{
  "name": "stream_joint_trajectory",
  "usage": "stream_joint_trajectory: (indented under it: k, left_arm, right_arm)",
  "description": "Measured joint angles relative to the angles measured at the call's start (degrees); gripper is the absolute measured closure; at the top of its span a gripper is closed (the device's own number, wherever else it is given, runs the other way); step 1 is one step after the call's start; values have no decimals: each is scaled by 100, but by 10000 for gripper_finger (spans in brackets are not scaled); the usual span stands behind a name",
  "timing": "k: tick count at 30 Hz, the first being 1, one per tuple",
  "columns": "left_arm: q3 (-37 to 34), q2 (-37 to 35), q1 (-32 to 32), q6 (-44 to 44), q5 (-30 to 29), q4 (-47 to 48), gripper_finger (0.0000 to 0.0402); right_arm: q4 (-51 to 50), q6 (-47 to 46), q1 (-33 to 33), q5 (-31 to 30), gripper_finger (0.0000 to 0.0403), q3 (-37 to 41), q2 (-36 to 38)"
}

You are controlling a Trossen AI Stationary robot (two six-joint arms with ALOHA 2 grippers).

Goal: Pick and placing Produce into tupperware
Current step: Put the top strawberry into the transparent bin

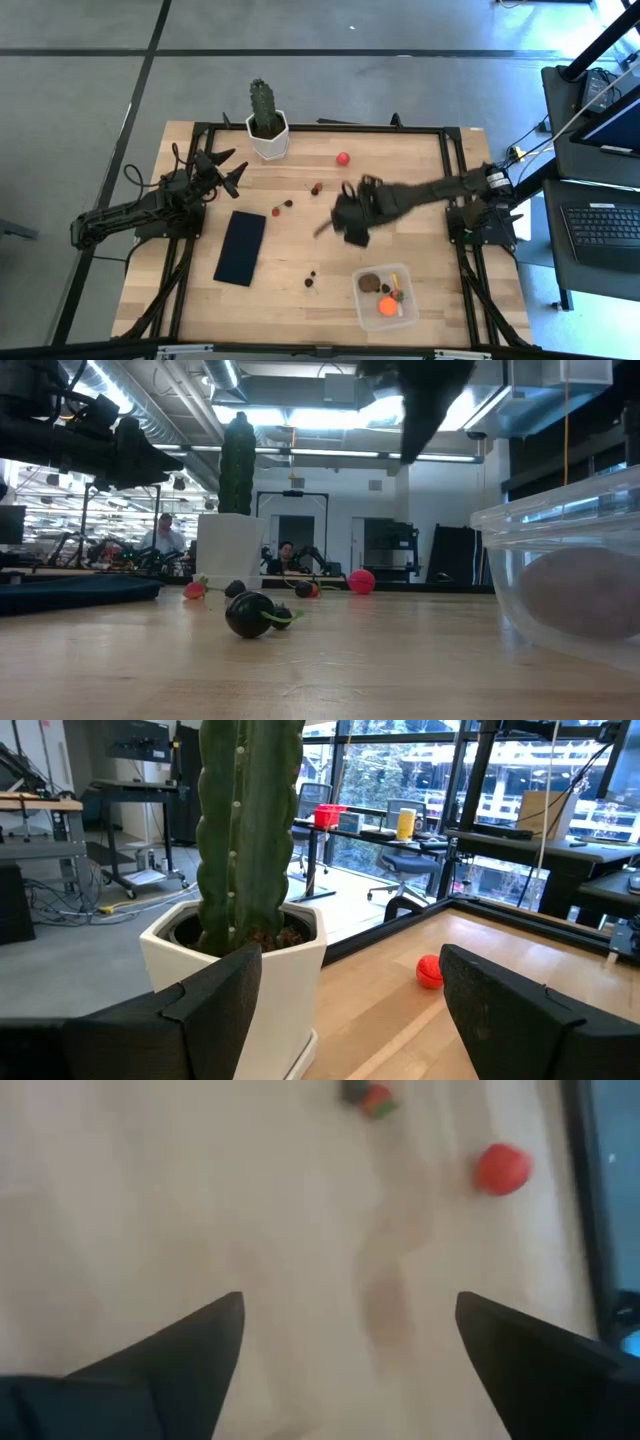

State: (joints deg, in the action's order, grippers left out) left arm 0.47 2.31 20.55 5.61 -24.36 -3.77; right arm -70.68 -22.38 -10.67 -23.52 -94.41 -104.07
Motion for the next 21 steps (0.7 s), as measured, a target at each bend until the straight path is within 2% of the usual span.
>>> stream_joint_trajectory:
  k: [4,7,11,14,18,21]
  left_arm:
    - [0,0,-1,-3,0,0,104]
    - [0,0,-1,-9,2,0,104]
    - [-1,0,0,-11,2,2,104]
    - [-2,0,0,-13,2,0,104]
    - [0,0,0,-17,2,1,104]
    - [0,0,0,-66,0,1,104]
  right_arm:
    - [292,1192,982,715,40,-9,-2]
    - [685,2476,1732,1295,40,-9,-4]
    - [1237,4513,2576,1395,40,-11,-4]
    - [1740,5551,3064,1395,40,-11,-7]
    - [2539,5835,3494,1395,40,-11,-9]
    - [2875,5406,3658,1399,40,-13,-9]
